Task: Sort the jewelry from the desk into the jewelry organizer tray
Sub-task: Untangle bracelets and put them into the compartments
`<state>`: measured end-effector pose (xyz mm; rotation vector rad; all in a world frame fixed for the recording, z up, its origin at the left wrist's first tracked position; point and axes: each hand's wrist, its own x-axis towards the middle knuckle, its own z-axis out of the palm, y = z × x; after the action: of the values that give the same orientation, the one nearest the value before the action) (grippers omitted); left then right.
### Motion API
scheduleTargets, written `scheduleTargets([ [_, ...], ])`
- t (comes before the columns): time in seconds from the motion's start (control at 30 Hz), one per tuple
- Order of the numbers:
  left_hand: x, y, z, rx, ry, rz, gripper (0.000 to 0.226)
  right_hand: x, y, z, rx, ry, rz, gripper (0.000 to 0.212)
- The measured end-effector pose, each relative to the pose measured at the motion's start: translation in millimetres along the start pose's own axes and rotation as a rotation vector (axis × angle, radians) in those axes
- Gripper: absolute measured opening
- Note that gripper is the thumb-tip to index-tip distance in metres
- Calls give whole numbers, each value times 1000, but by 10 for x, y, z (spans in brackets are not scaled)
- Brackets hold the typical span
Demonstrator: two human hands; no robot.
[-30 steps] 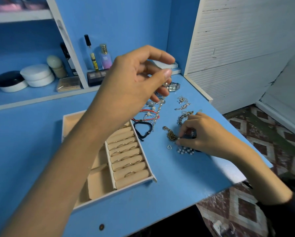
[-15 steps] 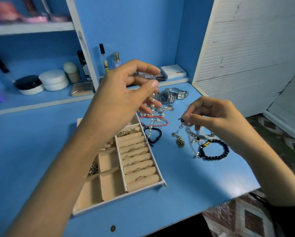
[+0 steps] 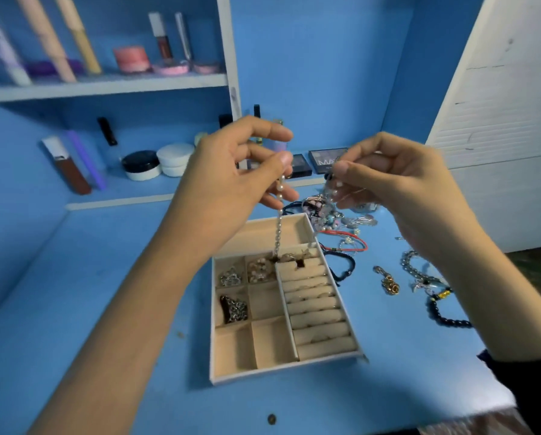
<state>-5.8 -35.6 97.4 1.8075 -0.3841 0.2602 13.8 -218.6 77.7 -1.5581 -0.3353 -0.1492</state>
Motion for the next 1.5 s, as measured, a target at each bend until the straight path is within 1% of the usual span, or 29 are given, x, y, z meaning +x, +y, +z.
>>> scheduleTargets([
  [0.23,-150,-123,-163,-19,-7,-69,15,64,25,278,5,-87,21,6],
  [0.6,-401,-354,-158,-101,-47,-246,10,75,31,484,-34,-102,26,9],
  [0.73,-493,-465,-116,-81,-84,-300,9,59,23,506,-52,-102,16,12],
  [0.83,-533,-539,-83,-59,-121,-330,12,51,4,503,-61,-104,8,11],
  [0.9,-545,-599,-68,18,-147,-318,15,50,0,502,-62,-102,11,11],
  [1.03,-542,-713,-54,261,-187,-276,24,56,1,508,-73,-100,21,8],
  [1.1,-544,-746,-47,358,-218,-257,23,57,-2,514,-75,-100,24,8],
  [1.27,-564,-808,-51,501,-340,-208,16,39,-13,519,-73,-104,21,8],
  [1.3,-562,-823,-66,548,-330,-186,16,31,-16,514,-74,-103,19,8],
  [1.37,-554,-861,-113,553,-218,-146,16,9,-23,499,-72,-104,16,7],
  [1.5,-533,-1045,-173,423,163,-98,19,-54,-25,475,-64,-106,9,5],
])
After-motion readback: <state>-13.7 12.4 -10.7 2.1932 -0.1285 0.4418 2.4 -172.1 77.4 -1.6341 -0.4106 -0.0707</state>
